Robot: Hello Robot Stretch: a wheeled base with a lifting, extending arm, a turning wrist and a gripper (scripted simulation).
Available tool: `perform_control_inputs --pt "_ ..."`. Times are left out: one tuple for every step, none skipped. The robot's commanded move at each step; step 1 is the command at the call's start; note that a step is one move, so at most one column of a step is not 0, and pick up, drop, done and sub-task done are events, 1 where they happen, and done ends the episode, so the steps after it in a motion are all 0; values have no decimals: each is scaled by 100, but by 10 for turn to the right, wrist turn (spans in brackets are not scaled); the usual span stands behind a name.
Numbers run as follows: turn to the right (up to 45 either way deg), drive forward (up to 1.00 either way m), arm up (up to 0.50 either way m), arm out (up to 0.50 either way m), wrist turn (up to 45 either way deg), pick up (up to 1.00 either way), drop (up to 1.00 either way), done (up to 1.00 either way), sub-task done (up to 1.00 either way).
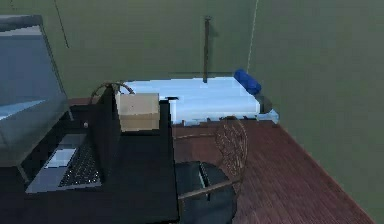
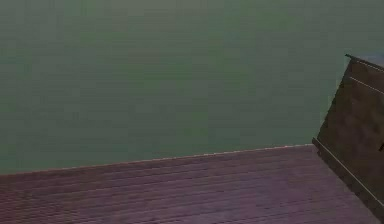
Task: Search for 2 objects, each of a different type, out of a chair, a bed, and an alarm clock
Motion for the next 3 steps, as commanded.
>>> perform_control_inputs --pt "0 0 0 0 0 0 0 0 100" --pt "450 0 0 0 0 0 0 0 0" --pt "450 0 0 0 0 0 0 0 0"
